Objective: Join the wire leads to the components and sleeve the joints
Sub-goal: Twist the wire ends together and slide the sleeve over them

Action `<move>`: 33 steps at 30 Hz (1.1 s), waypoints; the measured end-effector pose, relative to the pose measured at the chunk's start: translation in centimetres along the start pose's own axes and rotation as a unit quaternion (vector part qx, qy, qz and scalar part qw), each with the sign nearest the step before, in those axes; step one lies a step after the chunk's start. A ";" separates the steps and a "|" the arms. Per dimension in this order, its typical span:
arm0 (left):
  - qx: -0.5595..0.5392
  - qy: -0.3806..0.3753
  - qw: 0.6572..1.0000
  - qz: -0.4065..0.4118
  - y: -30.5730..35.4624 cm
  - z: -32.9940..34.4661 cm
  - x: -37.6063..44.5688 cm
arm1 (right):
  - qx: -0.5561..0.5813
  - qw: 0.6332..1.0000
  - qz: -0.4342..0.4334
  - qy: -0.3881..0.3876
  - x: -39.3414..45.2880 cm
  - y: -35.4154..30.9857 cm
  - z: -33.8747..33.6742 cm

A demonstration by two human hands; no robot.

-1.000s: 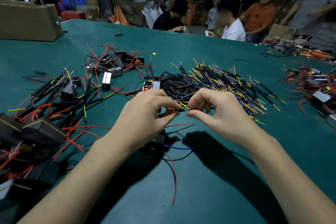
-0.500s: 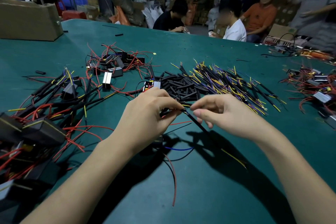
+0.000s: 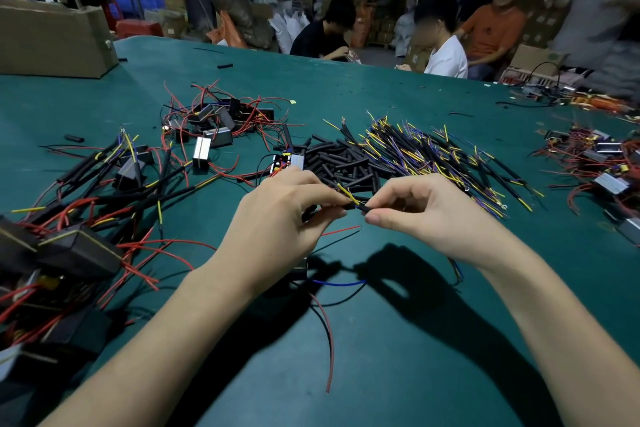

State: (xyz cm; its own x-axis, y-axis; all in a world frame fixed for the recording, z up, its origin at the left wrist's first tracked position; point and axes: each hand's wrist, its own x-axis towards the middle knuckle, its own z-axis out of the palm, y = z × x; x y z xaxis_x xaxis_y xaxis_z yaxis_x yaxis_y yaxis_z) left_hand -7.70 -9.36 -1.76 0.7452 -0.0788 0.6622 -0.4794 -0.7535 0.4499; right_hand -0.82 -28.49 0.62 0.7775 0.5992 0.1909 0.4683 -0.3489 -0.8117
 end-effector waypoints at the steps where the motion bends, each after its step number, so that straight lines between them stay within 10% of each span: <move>1: -0.014 0.011 1.000 -0.012 0.1 0.0 0.0 | 0.000 1.000 -0.003 0.001 0.0 0.0 0.0; 33: -0.220 -0.013 0.939 -0.262 -0.2 -0.5 0.9 | -0.038 0.994 -0.090 0.050 0.1 -0.2 0.8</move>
State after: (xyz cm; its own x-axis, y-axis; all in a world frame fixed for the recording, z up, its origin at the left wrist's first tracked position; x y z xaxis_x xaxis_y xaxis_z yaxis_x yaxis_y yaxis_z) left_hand -7.15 -8.95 -0.95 0.9405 0.2085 0.2682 -0.1843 -0.3500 0.9184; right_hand -1.18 -27.82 0.34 0.7145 0.5840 0.3853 0.6306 -0.2990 -0.7162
